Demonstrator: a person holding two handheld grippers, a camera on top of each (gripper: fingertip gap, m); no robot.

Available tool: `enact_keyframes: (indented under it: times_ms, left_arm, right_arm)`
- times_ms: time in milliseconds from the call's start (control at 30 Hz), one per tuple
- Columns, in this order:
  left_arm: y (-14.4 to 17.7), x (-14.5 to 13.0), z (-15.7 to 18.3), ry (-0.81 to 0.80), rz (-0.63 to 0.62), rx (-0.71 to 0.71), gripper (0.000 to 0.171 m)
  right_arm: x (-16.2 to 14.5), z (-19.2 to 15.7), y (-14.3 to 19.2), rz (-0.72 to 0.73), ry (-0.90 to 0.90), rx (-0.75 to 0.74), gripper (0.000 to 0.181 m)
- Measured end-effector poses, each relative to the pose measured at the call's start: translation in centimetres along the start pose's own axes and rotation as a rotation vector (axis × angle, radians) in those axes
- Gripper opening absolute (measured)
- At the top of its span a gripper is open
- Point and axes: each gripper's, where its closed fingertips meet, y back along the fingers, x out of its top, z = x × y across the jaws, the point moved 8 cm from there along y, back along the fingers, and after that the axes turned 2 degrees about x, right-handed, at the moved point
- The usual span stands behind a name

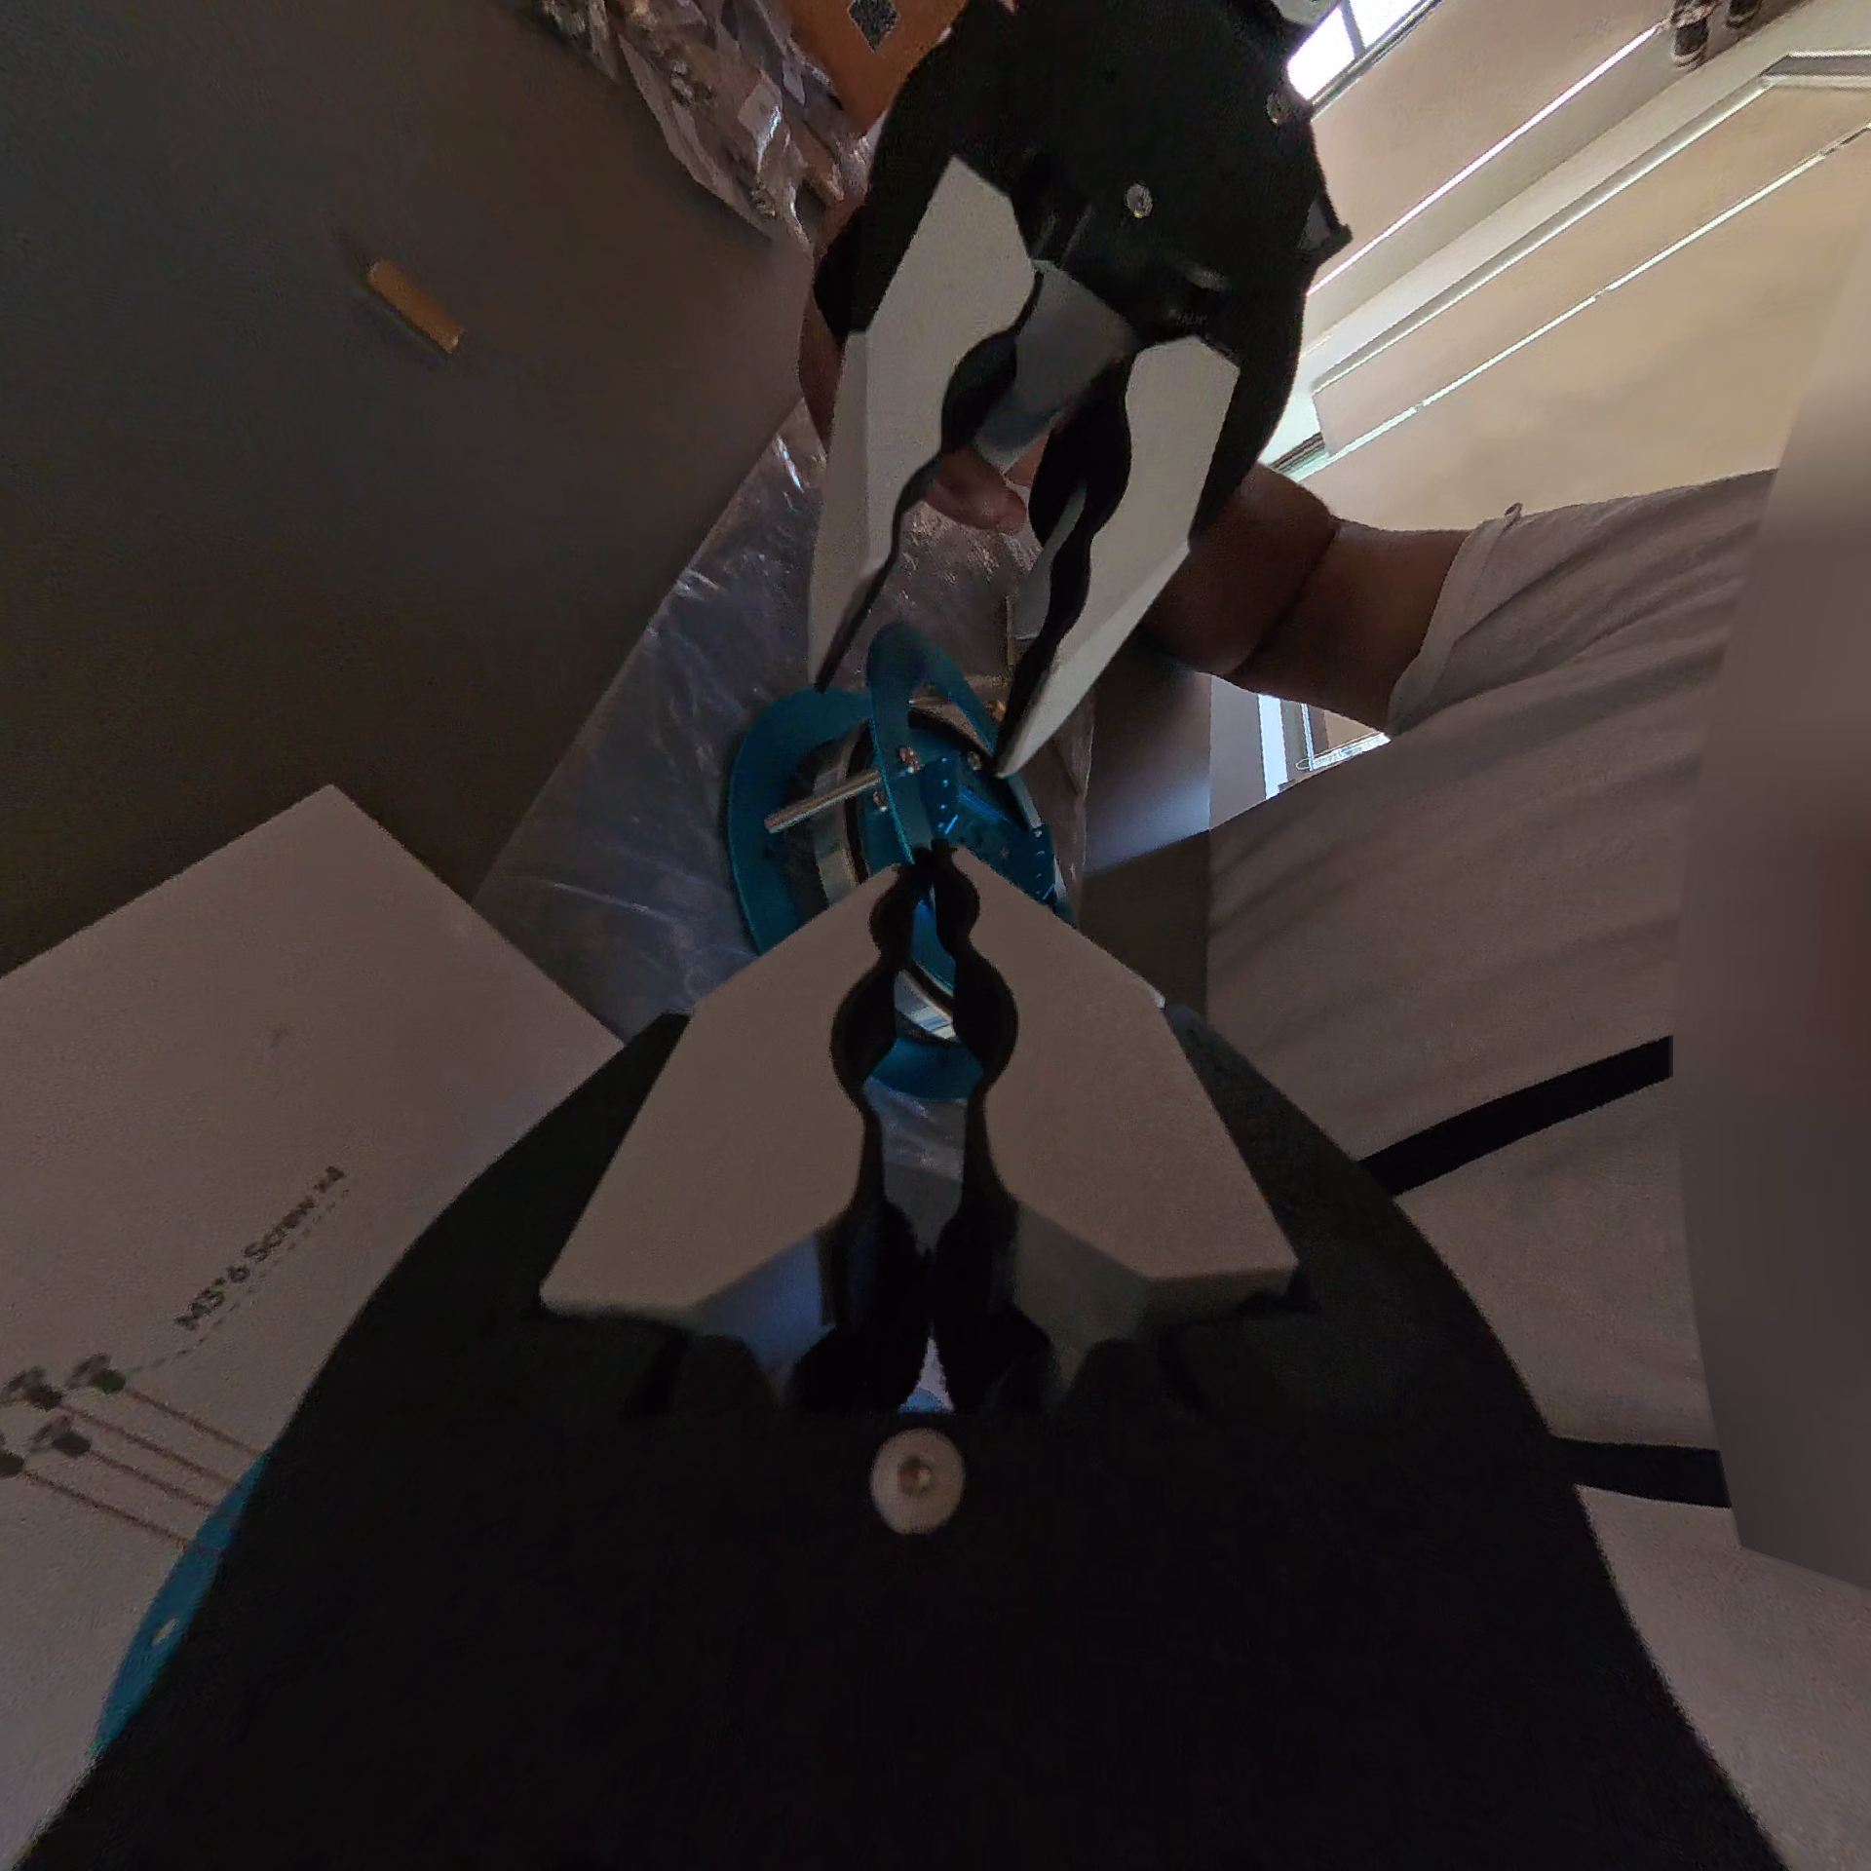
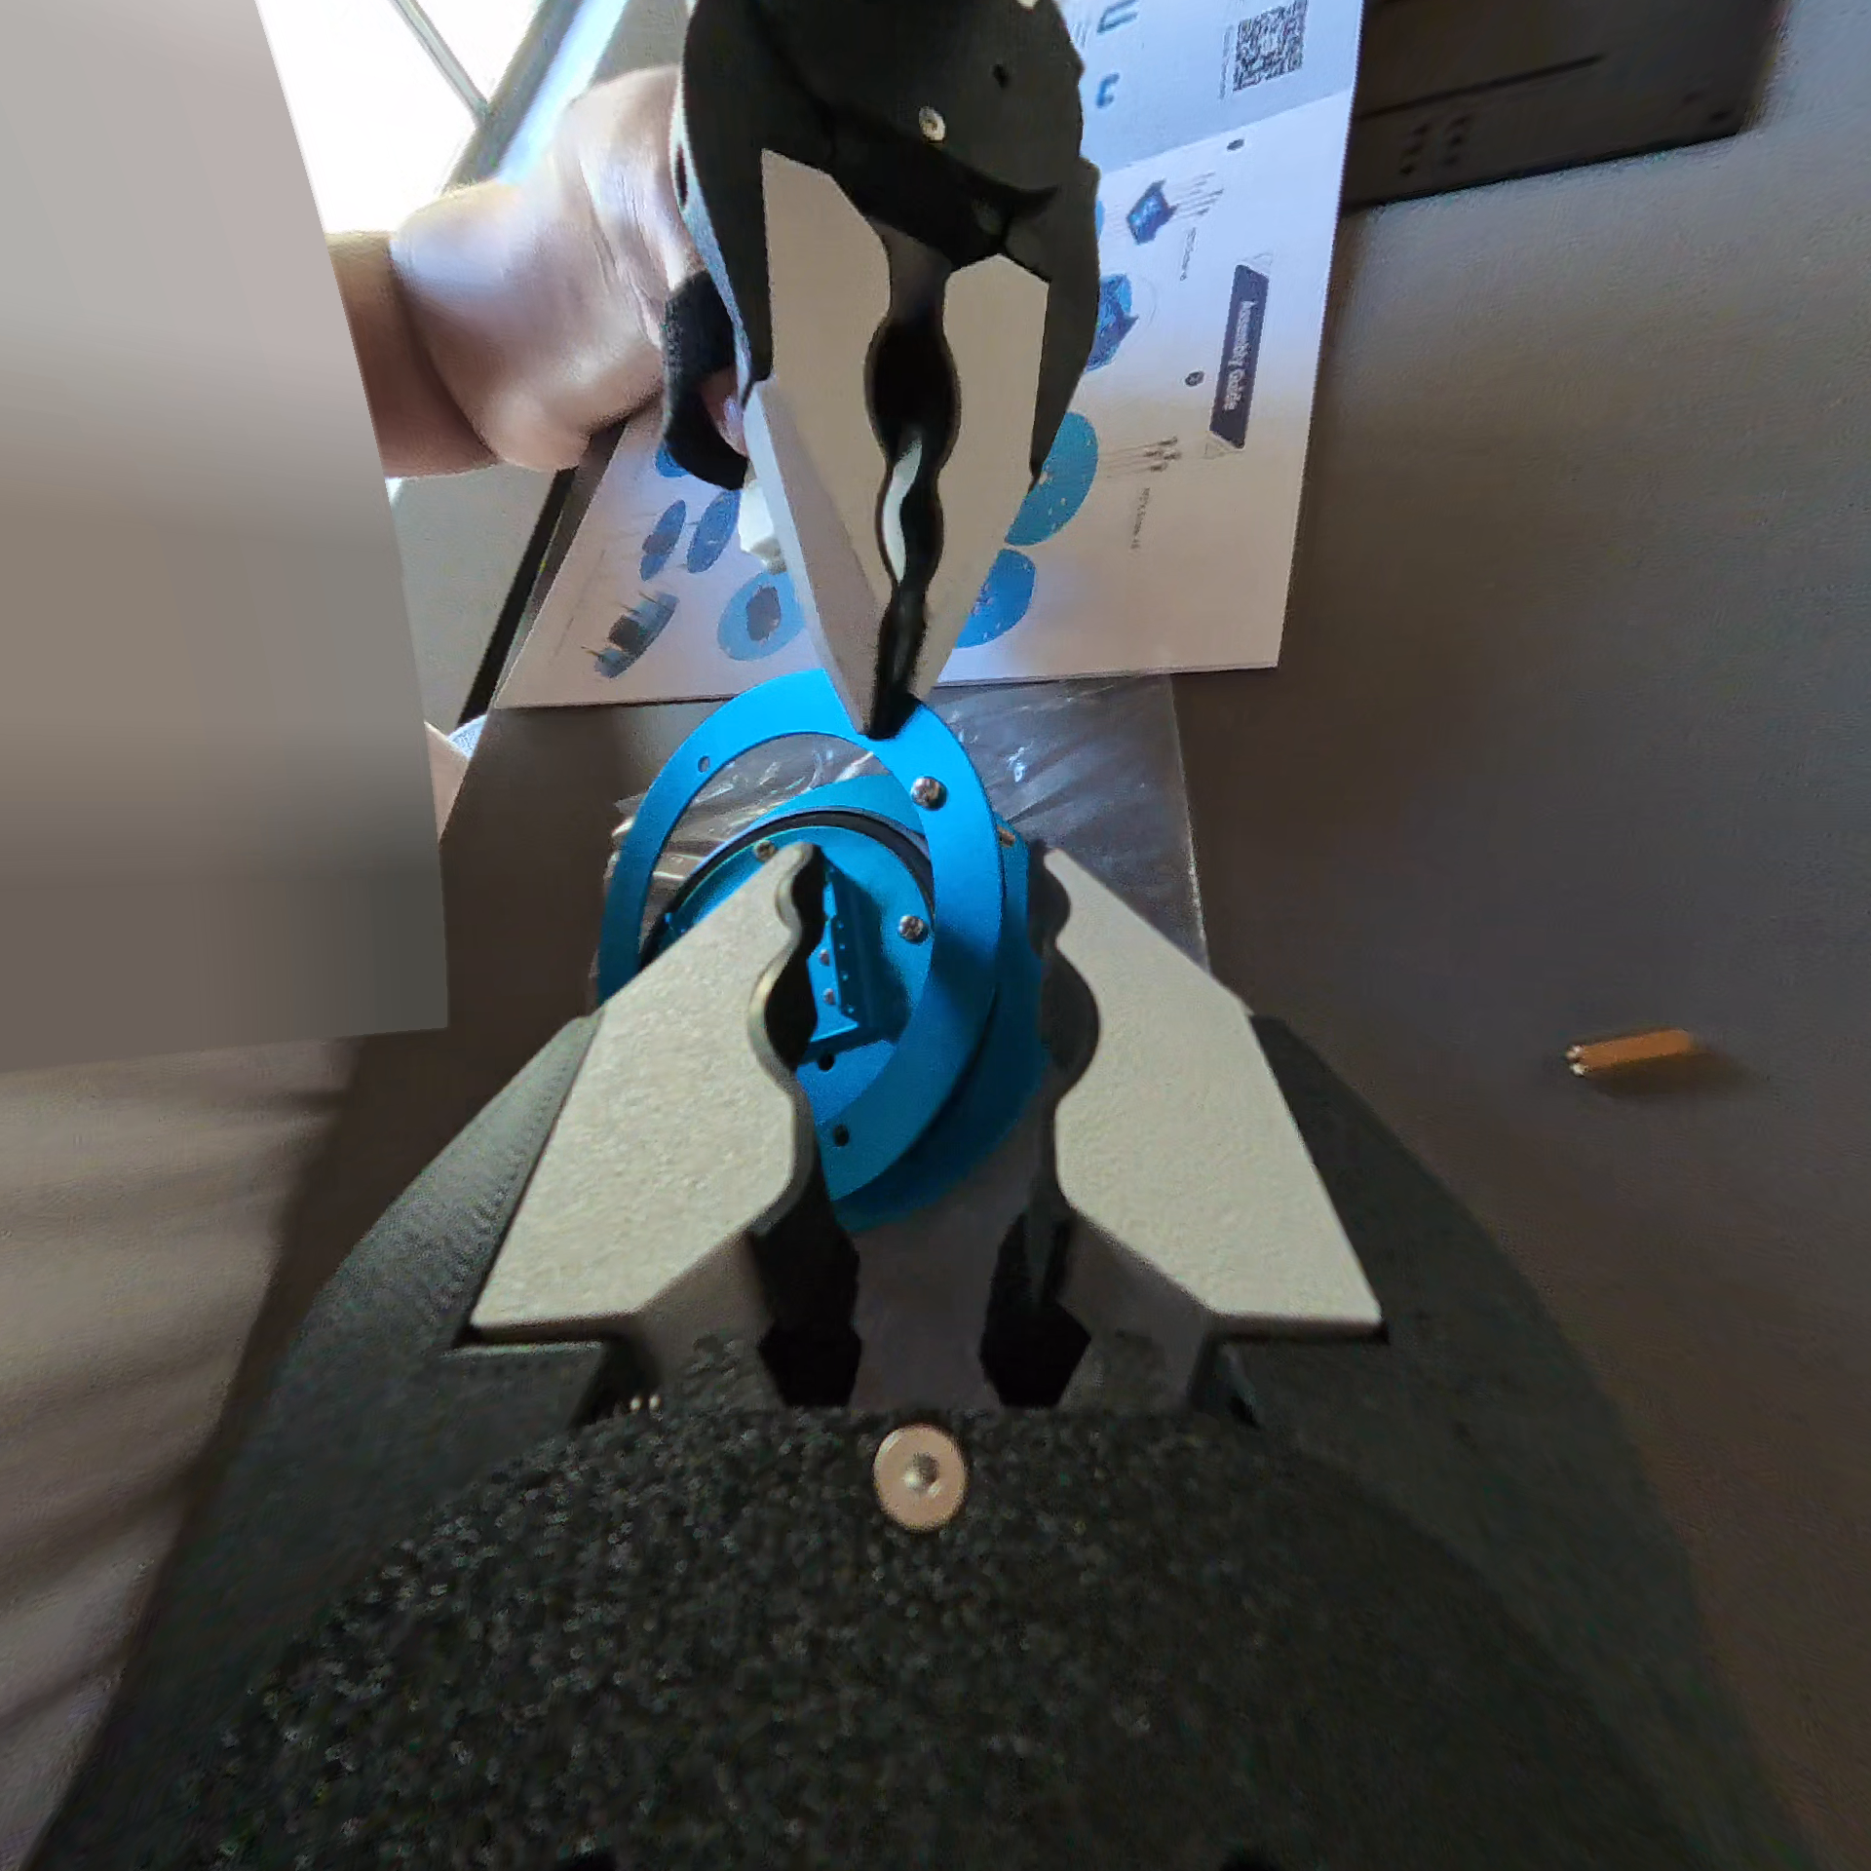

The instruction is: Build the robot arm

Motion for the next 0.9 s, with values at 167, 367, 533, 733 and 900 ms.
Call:
enact_keyframes:
  times_ms: [167,367,533,733,900]
  left_arm:
    - [-0.3,-0.2,-0.3,0.019,-0.013,-0.011,0.002]
    - [-0.2,-0.3,-0.2,0.016,-0.023,-0.002,0.003]
    - [-0.3,-0.4,-0.4,0.026,-0.036,0.000,0.003]
    - [-0.4,-0.6,-0.6,0.034,-0.049,0.009,0.003]
    - [-0.5,-0.8,-0.8,0.039,-0.064,0.027,0.004]
  right_arm:
    - [-0.1,-0.1,-0.2,-0.035,0.095,-0.101,0.013]
    - [-0.3,0.3,-0.4,-0.024,0.013,-0.050,0.013]
    - [-0.4,0.3,-0.6,-0.031,0.012,-0.048,0.013]
    - [-0.7,0.7,-0.8,-0.035,-0.006,-0.032,0.013]
    - [-0.9,1.1,-1.0,-0.036,-0.018,-0.035,0.014]
